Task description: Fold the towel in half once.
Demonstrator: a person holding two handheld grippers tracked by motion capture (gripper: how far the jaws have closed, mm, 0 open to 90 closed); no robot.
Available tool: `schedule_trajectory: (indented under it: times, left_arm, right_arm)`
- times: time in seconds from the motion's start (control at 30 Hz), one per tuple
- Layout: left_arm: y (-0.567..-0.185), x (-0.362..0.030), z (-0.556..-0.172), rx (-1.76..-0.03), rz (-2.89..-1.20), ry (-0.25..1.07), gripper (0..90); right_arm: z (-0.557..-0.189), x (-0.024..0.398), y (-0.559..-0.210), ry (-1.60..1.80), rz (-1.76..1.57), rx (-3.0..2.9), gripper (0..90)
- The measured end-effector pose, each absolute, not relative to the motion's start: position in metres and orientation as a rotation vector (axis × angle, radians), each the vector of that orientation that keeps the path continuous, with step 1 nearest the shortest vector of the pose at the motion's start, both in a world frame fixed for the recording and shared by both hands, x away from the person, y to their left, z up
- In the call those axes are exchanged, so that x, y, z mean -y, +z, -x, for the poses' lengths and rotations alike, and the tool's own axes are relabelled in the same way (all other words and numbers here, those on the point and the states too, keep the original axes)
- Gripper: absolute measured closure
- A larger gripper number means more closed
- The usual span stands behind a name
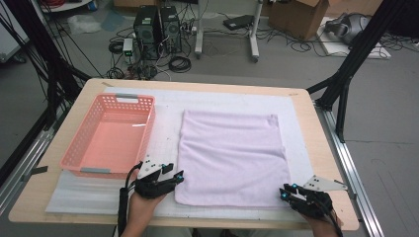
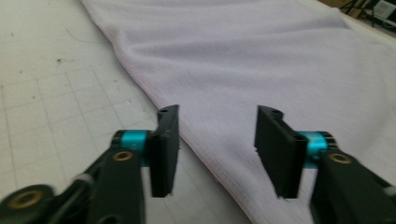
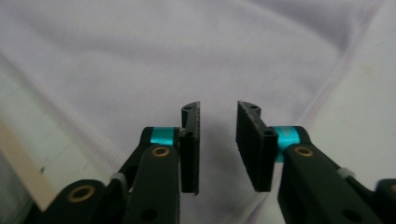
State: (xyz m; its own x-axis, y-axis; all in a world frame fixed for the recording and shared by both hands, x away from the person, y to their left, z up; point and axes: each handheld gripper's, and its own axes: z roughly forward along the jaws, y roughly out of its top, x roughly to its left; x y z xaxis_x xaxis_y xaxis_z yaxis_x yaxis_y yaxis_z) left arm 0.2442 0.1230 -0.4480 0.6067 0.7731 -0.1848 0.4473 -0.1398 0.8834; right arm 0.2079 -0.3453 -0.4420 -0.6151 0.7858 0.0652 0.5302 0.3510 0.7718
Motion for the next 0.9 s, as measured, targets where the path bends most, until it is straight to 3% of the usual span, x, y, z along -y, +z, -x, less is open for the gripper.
schedule_trajectory:
  times: [0.07,0.17,0.33,0.4,0.5,0.67,0.77,0.83,0.9]
  left_arm:
    - [-0.448,-0.124,-0.238,-0.993,-1.785,0.368,57.2]
    - [-0.448,-0.125,-0.230,-0.995,-1.781,0.365,57.8]
    - [-0.447,-0.127,-0.220,-1.003,-1.773,0.342,57.7]
    - [-0.447,-0.124,-0.218,-0.997,-1.785,0.326,57.6]
    - [-0.446,-0.118,-0.217,-0.991,-1.821,0.302,56.0]
    - [-0.453,-0.110,-0.213,-1.021,-1.916,0.314,55.9]
    - [-0.455,-0.105,-0.210,-1.005,-1.956,0.371,68.8]
    - [-0.453,-0.104,-0.207,-1.005,-1.970,0.375,83.6]
    - [-0.452,-0.106,-0.205,-1.014,-1.979,0.389,85.0]
  right_arm:
    - [-0.203,0.342,-0.447,1.083,-1.139,-2.333,75.3]
    - [-0.197,0.344,-0.445,1.060,-1.158,-2.334,86.9]
    - [-0.185,0.352,-0.441,1.015,-1.153,-2.366,88.6]
    - [-0.183,0.354,-0.442,1.024,-1.160,-2.359,84.8]
    - [-0.183,0.356,-0.442,1.092,-1.176,-2.315,68.3]
    - [-0.185,0.363,-0.443,1.101,-1.218,-2.256,65.0]
    - [-0.187,0.365,-0.445,1.089,-1.242,-2.226,62.4]
    - [-0.187,0.364,-0.445,1.082,-1.248,-2.210,59.1]
    - [-0.187,0.364,-0.445,1.086,-1.249,-2.193,56.8]
